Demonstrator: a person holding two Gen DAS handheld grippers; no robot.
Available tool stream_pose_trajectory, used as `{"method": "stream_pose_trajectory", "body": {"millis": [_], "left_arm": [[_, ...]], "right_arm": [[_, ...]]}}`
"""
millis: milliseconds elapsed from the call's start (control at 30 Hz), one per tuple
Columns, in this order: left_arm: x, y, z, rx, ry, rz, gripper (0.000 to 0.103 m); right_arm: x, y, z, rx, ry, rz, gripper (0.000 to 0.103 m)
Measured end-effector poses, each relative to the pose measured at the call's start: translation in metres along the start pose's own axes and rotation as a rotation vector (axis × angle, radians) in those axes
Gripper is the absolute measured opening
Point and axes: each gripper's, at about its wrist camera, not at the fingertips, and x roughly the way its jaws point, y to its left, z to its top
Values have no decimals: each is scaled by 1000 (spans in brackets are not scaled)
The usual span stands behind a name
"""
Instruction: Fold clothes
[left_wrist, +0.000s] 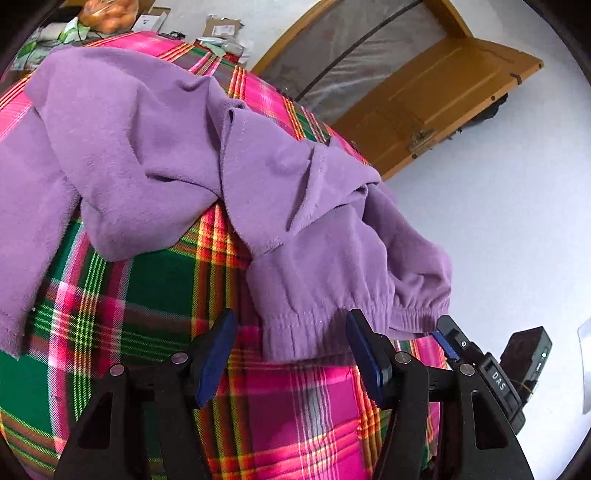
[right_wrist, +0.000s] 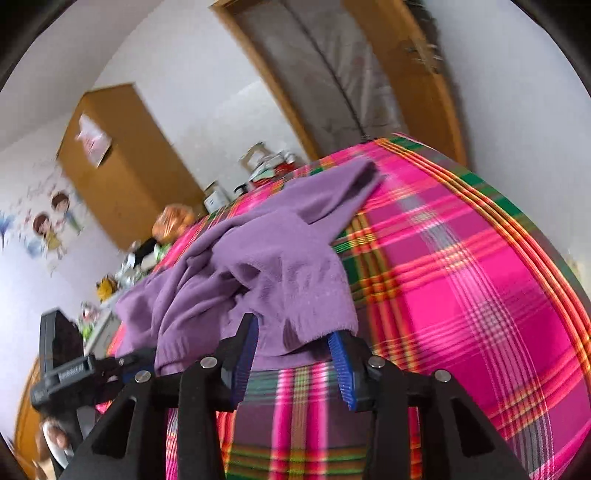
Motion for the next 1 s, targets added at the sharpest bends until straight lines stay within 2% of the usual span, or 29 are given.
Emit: {"method": "stream_pose_trajectory", "body": {"millis": [233, 467, 633, 733, 767, 833, 867, 900, 1000], "left_arm": [[5, -1, 4, 10, -44, 19, 63], [15, -7, 8, 42, -95, 55, 63], [17, -3, 13, 42, -99, 34, 63], [19, -3, 15, 40, -99, 34, 61], [19, -3, 15, 41, -100, 40, 56], [20, 0, 17, 37, -94, 51, 46], [23, 3, 19, 28, -77, 47, 23], [30, 8, 21, 2, -32, 23, 8], [32, 11, 25, 0, -21, 20, 7]], "right_arm": [[-13, -18, -3, 56, -45, -20, 40], [-3, -26, 3, 99, -11, 19, 45], [12, -31, 5, 128, 47, 34, 45], [16, -34, 6, 145, 57, 37, 29], [15, -35, 6, 148, 53, 38, 20], [15, -36, 6, 150, 49, 40, 12], [15, -35, 6, 147, 49, 41, 11], [16, -34, 5, 144, 50, 43, 11], [15, -32, 4, 139, 51, 48, 10]]}}
